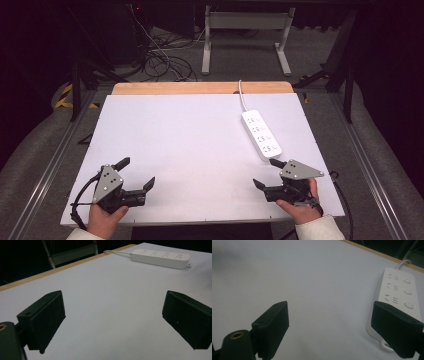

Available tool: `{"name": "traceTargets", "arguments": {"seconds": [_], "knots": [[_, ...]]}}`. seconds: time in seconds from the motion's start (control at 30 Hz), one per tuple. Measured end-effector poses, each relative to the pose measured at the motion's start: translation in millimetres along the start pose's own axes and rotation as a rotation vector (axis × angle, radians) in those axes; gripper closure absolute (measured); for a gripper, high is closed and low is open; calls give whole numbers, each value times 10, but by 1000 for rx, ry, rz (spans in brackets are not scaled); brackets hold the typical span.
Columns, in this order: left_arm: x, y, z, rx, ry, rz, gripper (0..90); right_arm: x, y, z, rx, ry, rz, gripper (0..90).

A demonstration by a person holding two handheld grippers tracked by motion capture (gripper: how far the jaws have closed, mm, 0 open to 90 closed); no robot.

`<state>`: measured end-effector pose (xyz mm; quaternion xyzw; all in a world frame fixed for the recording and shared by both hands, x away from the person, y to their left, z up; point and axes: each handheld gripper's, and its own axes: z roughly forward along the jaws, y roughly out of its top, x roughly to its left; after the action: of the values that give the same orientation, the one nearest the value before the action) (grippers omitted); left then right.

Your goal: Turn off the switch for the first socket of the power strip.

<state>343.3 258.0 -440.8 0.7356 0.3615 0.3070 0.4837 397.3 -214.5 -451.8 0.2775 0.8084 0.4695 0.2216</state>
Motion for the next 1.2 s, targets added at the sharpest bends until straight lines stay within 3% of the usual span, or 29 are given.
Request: {"name": "traceTargets", "arguments": {"seconds": [0.77,1.2], "knots": [[30,26,60,10,6,8,50,43,21,-57,-5,-17,-14,153],[37,30,43,8,18,7,50,18,178,-82,5,-15,-23,220]]}}
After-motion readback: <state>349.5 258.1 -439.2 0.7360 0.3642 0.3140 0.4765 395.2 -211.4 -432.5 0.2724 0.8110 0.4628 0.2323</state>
